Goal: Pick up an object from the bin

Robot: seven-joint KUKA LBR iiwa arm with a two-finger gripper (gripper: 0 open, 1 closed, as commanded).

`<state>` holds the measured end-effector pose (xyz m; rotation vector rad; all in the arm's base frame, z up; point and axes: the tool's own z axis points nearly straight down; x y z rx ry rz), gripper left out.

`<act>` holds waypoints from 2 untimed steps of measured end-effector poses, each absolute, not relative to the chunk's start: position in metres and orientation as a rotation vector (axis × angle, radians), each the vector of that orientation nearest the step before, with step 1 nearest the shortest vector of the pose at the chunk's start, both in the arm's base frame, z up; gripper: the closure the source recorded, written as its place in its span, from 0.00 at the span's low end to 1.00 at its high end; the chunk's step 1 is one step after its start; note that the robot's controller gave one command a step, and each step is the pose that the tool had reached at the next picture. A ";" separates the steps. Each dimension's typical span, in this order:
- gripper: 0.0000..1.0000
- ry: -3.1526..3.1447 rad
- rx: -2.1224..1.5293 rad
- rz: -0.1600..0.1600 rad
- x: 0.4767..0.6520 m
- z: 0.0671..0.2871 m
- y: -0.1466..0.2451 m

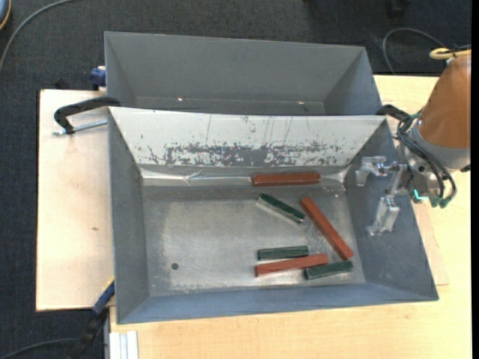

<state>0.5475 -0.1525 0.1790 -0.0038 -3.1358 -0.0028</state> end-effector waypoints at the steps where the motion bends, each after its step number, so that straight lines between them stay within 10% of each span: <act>1: 0.00 -3.096 0.526 -0.004 0.523 0.069 -0.105; 2: 0.00 -3.142 0.225 -0.001 0.567 0.072 -0.093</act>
Offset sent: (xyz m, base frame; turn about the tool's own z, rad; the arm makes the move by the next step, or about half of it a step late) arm -0.0251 0.0464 -0.1090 -0.3391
